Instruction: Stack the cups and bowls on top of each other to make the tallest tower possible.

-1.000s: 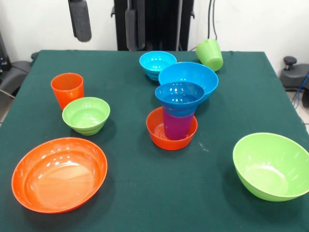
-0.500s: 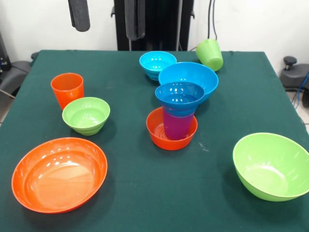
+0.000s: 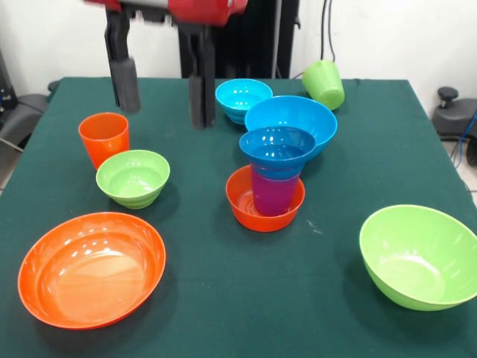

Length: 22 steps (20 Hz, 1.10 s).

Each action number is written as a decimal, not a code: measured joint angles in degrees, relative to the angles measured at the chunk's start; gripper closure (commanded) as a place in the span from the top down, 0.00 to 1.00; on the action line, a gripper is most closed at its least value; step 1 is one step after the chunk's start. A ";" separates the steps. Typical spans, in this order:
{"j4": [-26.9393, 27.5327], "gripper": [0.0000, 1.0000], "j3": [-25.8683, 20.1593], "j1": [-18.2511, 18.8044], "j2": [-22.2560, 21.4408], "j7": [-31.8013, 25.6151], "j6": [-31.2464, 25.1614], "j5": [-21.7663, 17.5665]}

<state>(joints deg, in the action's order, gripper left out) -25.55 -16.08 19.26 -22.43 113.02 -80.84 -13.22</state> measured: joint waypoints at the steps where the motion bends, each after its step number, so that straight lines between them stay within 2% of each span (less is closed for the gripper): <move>1: -0.61 1.00 0.05 0.10 -0.06 0.00 0.52 -0.01; 6: -5.63 1.00 0.43 0.91 -0.97 0.00 4.19 0.00; 13: -10.01 1.00 0.46 1.99 -1.85 0.00 8.26 0.00; 22: -10.81 1.00 0.47 2.51 -1.59 0.00 9.71 -0.01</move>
<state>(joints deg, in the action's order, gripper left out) -36.36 -15.61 21.77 -24.03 113.02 -71.13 -13.24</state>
